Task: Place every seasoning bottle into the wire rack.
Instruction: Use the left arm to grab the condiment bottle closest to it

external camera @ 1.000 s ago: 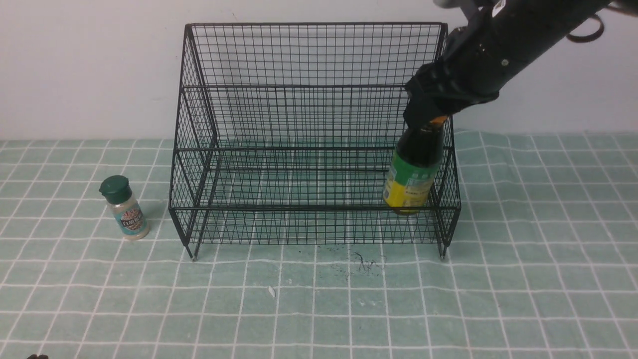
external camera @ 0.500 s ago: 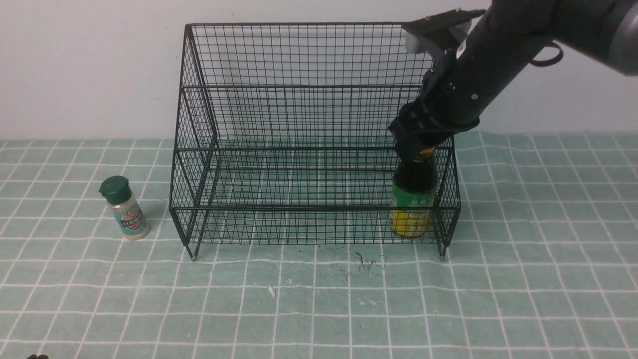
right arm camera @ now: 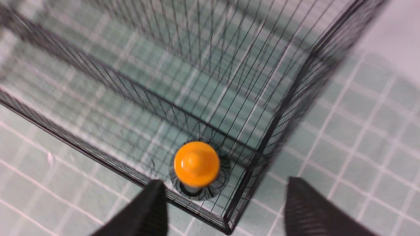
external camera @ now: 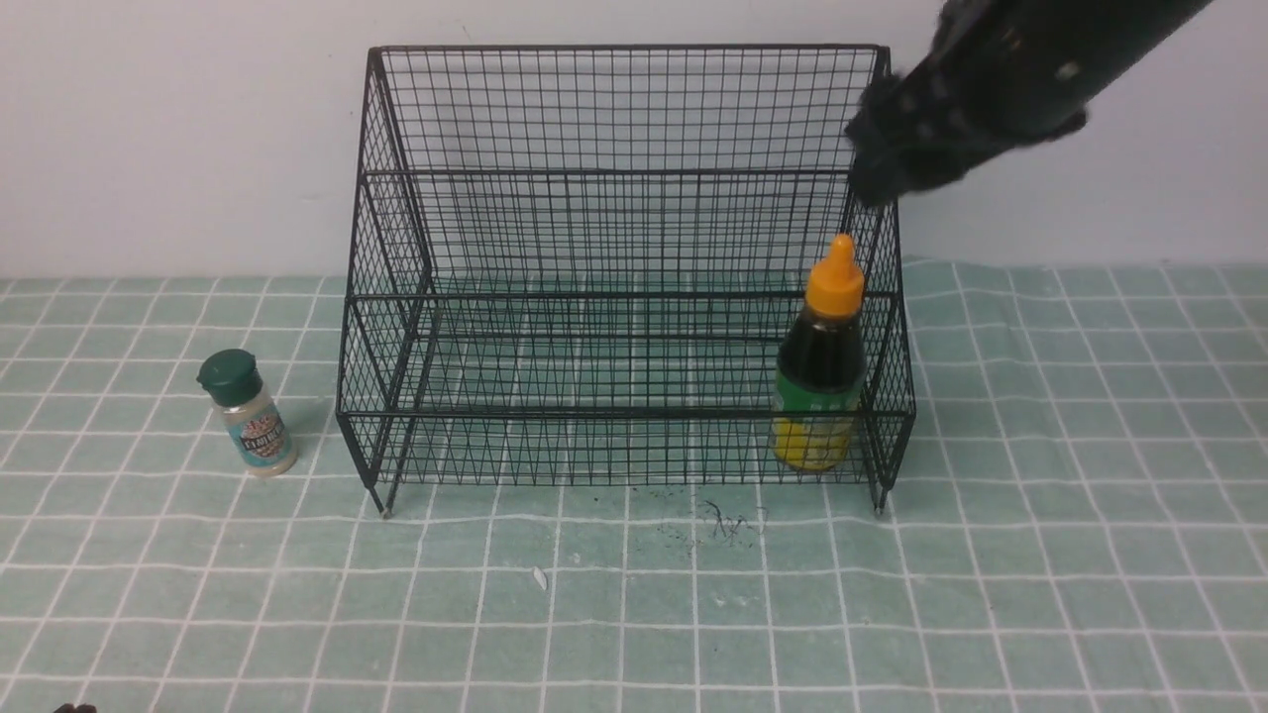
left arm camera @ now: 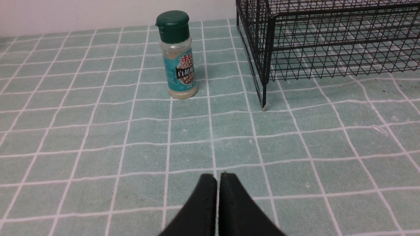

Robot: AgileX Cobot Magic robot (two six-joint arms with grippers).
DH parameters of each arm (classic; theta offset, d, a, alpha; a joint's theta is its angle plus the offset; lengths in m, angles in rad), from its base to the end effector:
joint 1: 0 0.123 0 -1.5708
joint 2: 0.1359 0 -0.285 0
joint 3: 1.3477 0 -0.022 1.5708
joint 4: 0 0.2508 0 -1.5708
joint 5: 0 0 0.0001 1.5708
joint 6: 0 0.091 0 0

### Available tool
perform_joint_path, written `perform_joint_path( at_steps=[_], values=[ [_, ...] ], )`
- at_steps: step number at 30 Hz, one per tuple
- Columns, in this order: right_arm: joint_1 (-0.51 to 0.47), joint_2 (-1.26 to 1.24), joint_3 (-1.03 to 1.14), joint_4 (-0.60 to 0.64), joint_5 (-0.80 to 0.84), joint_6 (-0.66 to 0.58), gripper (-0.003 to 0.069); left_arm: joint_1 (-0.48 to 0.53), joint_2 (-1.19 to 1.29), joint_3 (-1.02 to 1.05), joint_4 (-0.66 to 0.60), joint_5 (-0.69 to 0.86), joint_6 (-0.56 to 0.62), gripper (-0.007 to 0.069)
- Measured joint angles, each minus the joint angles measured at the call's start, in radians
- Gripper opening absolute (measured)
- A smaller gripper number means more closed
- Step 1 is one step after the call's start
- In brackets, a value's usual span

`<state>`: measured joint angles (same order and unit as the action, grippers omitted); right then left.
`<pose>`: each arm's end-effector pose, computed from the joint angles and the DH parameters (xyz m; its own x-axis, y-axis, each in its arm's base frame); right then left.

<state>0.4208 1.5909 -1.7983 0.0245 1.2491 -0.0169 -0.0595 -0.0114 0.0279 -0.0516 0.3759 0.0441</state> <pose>0.3007 0.1369 0.4241 -0.7409 -0.3416 -0.5782 -0.4274 0.9039 0.0137 0.0524 -0.0049 0.1707 -0.2998 0.0139 -0.9539 0.0763 0.9970 -0.0094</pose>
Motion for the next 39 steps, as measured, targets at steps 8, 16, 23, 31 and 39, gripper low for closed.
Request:
perform_joint_path(
  at_steps=[8, 16, 23, 31, 39],
  values=[
    [0.000, -0.520, 0.239, -0.059, -0.011, 0.144, 0.0009, 0.000, 0.000, 0.000, 0.000, 0.000, 0.000, -0.0006],
    [0.000, -1.139, 0.885, -0.061, -0.486, 0.192, -0.0013, 0.000, 0.000, 0.000, 0.000, 0.000, 0.000, -0.0006],
    [0.000, -1.579, 1.412, -0.081, -0.860, 0.353, -0.0013, 0.000, 0.000, 0.000, 0.000, 0.000, 0.000, -0.0006],
    [0.000, -1.603, 1.559, -0.093, -0.949, 0.372, -0.0010, 0.000, 0.000, 0.000, 0.000, 0.000, 0.000, -0.0006],
    [0.000, -1.603, 1.604, -0.182, -0.961, 0.322, -0.0010, 0.000, 0.000, 0.000, 0.000, 0.000, 0.000, -0.0006]
  ],
)
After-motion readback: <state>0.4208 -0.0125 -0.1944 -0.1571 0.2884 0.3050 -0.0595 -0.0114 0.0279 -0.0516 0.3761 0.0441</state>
